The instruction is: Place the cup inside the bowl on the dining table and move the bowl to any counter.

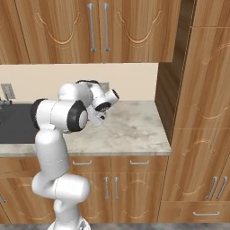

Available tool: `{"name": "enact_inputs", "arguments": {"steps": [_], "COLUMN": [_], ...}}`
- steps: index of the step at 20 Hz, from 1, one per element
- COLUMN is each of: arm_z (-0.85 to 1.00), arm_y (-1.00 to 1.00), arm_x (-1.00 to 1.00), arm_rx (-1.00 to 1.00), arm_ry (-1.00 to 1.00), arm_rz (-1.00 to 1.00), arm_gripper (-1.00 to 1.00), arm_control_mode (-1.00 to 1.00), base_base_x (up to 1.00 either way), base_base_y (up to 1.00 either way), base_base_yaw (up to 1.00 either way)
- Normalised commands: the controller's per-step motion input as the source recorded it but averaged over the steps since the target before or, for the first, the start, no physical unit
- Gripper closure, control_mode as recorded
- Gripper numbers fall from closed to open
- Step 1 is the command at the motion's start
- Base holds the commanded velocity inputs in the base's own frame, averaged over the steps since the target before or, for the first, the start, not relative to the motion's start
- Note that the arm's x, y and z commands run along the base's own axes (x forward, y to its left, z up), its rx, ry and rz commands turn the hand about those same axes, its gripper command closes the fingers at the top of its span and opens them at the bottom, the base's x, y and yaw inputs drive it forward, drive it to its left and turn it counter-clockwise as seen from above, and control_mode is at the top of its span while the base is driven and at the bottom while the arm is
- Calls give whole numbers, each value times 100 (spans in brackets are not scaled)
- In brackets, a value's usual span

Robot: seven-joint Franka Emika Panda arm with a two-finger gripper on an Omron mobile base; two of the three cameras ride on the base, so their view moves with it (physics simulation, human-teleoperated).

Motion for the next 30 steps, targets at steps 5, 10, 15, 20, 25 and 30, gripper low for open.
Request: {"name": "enact_inputs", "arguments": {"steps": [5, 10, 15, 20, 25, 30], "arm_z": [-32, -21, -31, -4, 0, 2], "arm_y": [8, 12, 6, 0, 2, -2], "arm_x": [25, 20, 13, 0, -1, 0], "arm_rx": [-5, -3, -1, 0, 0, 0], "arm_ry": [0, 0, 0, 0, 0, 1], "arm_rz": [-10, -8, -7, -1, 0, 0], "arm_gripper": [100, 100, 100, 100, -100, -100], "arm_control_mode": [-100, -100, -100, -100, -100, -100], "base_base_x": [0, 0, 0, 0, 0, 0], "base_base_y": [0, 0, 0, 0, 0, 0], "base_base_yaw": [0, 0, 0, 0, 0, 0]}}
